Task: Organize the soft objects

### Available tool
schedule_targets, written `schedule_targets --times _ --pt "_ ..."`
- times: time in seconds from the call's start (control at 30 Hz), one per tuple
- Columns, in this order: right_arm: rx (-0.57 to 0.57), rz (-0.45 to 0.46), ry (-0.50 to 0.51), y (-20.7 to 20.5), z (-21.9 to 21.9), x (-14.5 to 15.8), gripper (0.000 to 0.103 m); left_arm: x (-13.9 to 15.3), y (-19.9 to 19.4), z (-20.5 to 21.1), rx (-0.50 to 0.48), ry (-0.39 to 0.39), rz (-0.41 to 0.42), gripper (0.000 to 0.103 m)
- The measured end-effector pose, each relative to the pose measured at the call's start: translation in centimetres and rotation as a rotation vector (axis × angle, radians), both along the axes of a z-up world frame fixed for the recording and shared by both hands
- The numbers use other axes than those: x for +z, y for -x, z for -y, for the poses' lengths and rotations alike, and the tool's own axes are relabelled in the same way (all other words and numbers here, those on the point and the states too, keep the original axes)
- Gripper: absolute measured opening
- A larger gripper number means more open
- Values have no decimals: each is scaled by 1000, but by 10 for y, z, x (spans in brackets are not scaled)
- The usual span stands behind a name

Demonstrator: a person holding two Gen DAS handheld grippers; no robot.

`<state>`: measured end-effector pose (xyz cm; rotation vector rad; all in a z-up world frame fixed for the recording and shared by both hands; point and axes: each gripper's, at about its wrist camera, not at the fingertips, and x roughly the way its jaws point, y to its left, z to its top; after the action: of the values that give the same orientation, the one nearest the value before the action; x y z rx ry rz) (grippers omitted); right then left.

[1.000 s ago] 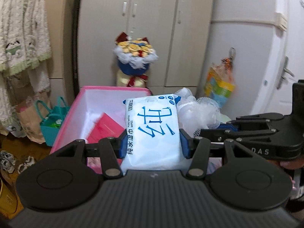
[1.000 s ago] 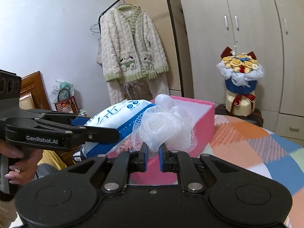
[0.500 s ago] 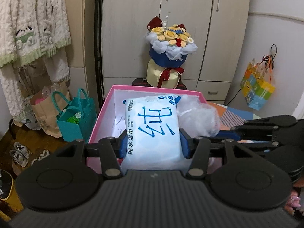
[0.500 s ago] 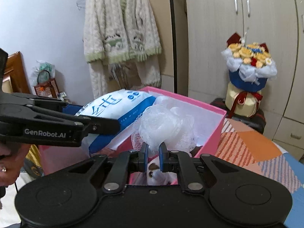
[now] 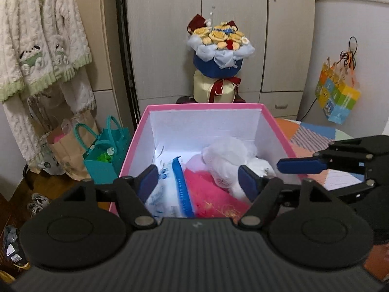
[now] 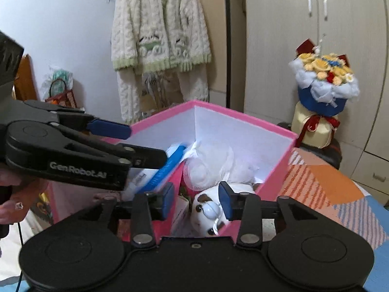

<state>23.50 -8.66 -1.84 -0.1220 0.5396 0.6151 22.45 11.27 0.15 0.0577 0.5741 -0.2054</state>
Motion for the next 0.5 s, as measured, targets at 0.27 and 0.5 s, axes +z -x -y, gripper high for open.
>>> schedule_targets --times 0.27,0.5 --pt "-37 53 -18 38 25 17 56 14 31 7 0 -24 -6 88" --pt "-116 97 -7 64 48 33 64 30 53 9 6 -23 -26 93"
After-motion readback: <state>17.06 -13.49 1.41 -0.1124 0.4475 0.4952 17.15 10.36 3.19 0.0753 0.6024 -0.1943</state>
